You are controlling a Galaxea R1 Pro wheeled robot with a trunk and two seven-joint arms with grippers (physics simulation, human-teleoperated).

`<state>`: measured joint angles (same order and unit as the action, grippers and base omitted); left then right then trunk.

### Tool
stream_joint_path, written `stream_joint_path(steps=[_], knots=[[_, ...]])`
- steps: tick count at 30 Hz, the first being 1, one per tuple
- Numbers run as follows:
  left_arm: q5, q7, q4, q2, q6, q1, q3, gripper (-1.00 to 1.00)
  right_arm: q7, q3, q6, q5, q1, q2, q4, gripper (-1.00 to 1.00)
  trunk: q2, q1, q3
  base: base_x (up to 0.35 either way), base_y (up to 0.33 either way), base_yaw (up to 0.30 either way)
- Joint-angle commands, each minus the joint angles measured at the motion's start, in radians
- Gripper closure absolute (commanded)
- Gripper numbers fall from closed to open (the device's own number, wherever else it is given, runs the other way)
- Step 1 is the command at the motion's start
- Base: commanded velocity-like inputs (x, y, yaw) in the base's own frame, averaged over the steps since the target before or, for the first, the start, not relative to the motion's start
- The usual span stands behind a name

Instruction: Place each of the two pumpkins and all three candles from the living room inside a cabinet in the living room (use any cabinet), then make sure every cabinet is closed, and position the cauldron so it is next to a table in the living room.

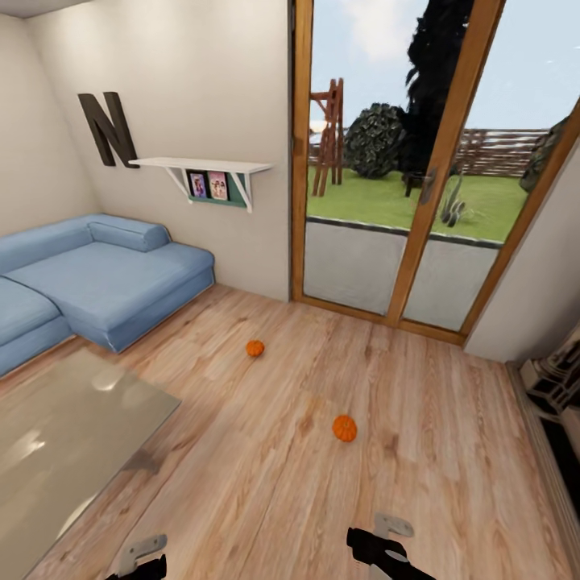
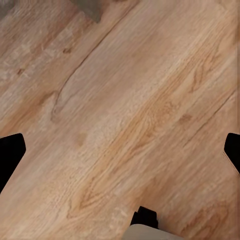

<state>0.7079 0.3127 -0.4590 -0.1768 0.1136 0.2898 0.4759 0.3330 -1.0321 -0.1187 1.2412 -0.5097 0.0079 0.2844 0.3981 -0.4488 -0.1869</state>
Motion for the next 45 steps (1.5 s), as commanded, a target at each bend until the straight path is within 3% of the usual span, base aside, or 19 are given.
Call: stream_joint_path(steps=[1,45], knots=[[0.01,0.006,-0.001,-0.001,0.005,0.001,0.009,-1.0,0.004,-0.008,-0.006,0.011,-0.001,0.0,0.001,-1.0,0.002,-0.001,-0.002,0.331,-0.043,0.0],[0.008,0.006,0.0,-0.001,0.006,0.0,0.009,-1.0,0.004,-0.008,-0.004,0.011,-0.001,-0.003,0.001,-1.0,0.002,-0.001,-0.002,0.291,-0.113,0.0]])
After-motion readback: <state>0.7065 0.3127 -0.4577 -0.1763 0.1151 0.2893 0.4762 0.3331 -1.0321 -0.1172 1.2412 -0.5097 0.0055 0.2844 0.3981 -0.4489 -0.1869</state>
